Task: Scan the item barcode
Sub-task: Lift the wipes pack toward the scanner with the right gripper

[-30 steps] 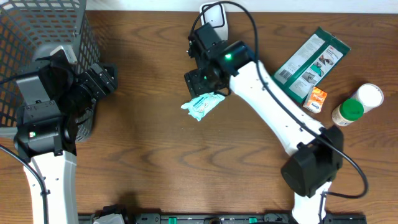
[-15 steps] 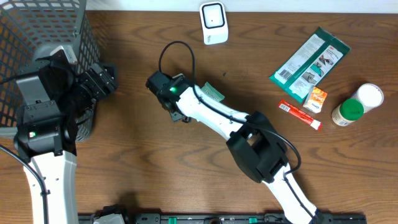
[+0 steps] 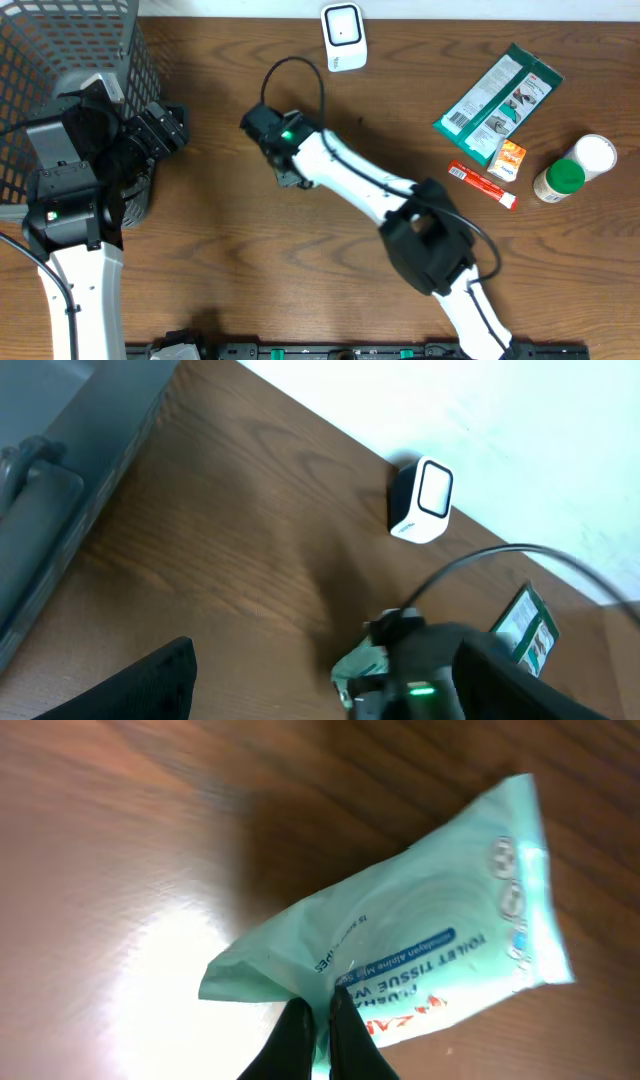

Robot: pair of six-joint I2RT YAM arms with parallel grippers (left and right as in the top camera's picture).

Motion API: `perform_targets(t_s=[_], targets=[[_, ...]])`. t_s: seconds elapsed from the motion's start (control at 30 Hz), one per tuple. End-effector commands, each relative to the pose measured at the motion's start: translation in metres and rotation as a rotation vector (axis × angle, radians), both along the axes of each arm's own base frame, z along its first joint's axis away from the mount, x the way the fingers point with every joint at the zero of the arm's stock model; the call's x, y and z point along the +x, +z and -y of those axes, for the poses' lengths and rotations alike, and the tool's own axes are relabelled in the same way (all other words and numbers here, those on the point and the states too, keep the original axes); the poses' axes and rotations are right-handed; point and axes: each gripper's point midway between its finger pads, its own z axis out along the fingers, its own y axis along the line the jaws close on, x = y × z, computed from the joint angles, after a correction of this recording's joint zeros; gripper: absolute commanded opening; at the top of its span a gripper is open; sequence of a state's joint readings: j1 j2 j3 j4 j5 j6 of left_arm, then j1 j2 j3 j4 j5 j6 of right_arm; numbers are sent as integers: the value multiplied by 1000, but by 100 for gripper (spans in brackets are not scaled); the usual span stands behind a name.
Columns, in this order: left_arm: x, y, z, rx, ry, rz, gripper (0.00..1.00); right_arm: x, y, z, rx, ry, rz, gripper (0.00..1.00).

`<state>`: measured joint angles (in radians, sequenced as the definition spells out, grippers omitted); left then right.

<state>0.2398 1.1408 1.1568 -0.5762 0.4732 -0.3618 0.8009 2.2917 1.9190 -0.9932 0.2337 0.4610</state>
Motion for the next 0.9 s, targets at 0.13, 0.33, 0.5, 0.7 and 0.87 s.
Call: perform_targets(t_s=[0.13, 0.33, 0.5, 0.7, 0.87], targets=[[1, 3, 1, 4, -14, 11, 83, -21, 135, -22, 512, 210, -104, 1], [1, 3, 1, 4, -14, 11, 83, -32, 156, -22, 752, 323, -244, 1], [1, 3, 1, 4, -14, 11, 83, -29, 122, -16, 855, 326, -304, 1], [1, 3, 1, 5, -14, 11, 83, -16, 68, -12, 704, 161, -220, 46], [1, 3, 1, 5, -14, 11, 83, -22, 50, -27, 464, 111, -54, 59]])
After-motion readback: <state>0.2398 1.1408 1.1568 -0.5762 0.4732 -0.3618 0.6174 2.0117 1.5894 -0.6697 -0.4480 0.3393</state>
